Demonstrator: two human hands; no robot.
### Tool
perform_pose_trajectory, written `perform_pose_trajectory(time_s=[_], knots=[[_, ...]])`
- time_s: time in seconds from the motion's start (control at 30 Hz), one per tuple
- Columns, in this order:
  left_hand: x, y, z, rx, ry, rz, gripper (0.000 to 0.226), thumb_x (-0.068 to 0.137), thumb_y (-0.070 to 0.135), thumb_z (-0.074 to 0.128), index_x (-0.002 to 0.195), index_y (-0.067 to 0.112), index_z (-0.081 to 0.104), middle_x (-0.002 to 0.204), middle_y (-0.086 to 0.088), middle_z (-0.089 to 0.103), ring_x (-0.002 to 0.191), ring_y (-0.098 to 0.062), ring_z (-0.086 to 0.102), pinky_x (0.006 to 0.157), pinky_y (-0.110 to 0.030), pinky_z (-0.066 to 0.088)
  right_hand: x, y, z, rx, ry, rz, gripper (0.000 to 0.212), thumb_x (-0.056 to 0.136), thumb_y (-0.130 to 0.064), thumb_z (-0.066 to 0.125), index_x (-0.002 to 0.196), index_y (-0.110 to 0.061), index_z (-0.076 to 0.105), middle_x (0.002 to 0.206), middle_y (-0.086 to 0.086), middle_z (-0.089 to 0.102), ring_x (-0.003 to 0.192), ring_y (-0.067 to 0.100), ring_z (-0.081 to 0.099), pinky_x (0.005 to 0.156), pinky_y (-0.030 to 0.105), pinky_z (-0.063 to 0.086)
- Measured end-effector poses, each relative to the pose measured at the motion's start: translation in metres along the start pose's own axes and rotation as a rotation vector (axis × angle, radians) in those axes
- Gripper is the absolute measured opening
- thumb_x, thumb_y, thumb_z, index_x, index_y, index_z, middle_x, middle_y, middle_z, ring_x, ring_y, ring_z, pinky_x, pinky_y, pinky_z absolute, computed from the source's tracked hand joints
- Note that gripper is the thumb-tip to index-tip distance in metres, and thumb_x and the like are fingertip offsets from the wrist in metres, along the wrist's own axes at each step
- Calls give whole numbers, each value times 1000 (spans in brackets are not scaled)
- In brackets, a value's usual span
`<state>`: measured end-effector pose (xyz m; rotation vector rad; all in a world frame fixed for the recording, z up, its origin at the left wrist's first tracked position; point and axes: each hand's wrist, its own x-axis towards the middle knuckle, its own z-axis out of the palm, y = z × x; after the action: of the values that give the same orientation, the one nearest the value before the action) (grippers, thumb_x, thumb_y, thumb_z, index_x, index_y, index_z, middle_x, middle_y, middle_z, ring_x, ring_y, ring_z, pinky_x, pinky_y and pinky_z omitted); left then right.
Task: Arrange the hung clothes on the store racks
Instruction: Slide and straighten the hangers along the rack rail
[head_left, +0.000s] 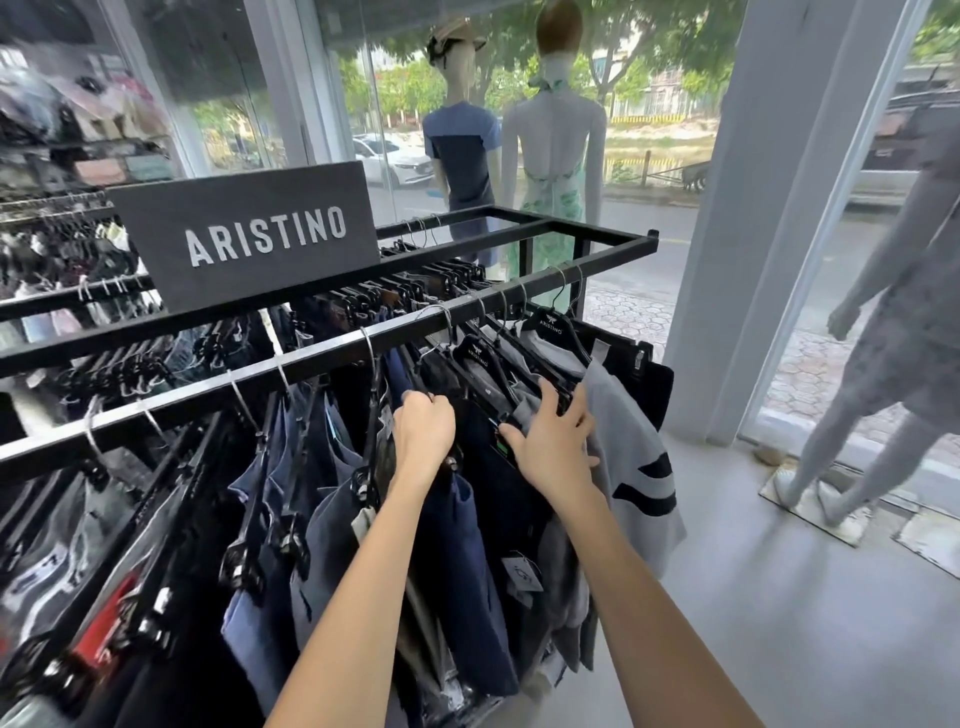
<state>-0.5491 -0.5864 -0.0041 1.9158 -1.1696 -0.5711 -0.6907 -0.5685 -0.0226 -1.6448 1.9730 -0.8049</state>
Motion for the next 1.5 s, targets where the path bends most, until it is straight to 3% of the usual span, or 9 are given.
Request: perform_pose_trajectory(time_s=[0.13,0.23,0.3,0.43,0.6,0.93,1.13,1.23,1.5], knots=[[-1,3,-3,-5,-12,25,31,97,24,40,109,0,55,116,-18,57,90,-29,49,73,-34,35,-5,-7,-3,-45,0,1,75,96,-40,61,154,-33,16,163,15,-12,150,41,-4,108,78,13],[3,6,-4,-33,-12,31,25,94,25,43,93,2,55,106,-17,59,88,-33,54,70,-35,39,-12,-20,6,-269,245,-119,61,90,-21,69,141,-30,37,161,18,7,149,44,3,109,76,8],[5,6,-4,-40,-14,22,25,93,25,43,85,4,54,97,-14,59,82,-30,54,67,-35,38,-15,-29,13,-328,332,-258,46,89,-15,65,131,-23,50,152,15,32,144,36,24,114,62,19],[9,4,-6,-90,-27,13,35,95,33,37,80,7,56,87,-12,66,78,-27,59,69,-37,46,-5,-40,22,-222,45,-254,31,96,-19,51,126,-12,54,121,11,65,115,32,60,88,39,50],[15,7,-9,-117,-38,11,34,93,31,34,79,9,56,90,-15,68,84,-33,62,79,-42,50,4,-52,21,-81,-6,-241,18,90,-6,49,103,-6,61,104,15,69,101,36,64,74,34,47],[18,19,-4,-50,7,15,42,95,35,40,103,1,65,109,-20,66,107,-40,57,83,-39,42,-6,-59,-20,-99,68,-312,28,92,-6,47,104,-16,70,102,5,73,103,31,64,80,33,48],[11,6,-7,-254,10,-60,45,92,32,34,79,2,65,78,-11,70,81,-30,63,81,-42,51,3,-50,-20,237,-26,-223,23,90,-7,57,82,-24,70,89,-1,76,82,17,71,79,33,57],[5,-2,-6,-322,24,-73,47,94,31,32,78,1,65,73,-11,69,78,-30,63,77,-41,50,4,-45,-16,308,-51,-207,18,98,-13,55,98,-14,73,87,-4,76,70,4,70,61,6,46],[4,-9,-13,-278,-6,-26,44,95,21,35,76,-4,66,73,-15,69,80,-31,63,81,-45,50,20,-41,19,256,-147,-130,33,103,-14,47,132,0,58,78,-2,71,55,2,63,56,10,42]])
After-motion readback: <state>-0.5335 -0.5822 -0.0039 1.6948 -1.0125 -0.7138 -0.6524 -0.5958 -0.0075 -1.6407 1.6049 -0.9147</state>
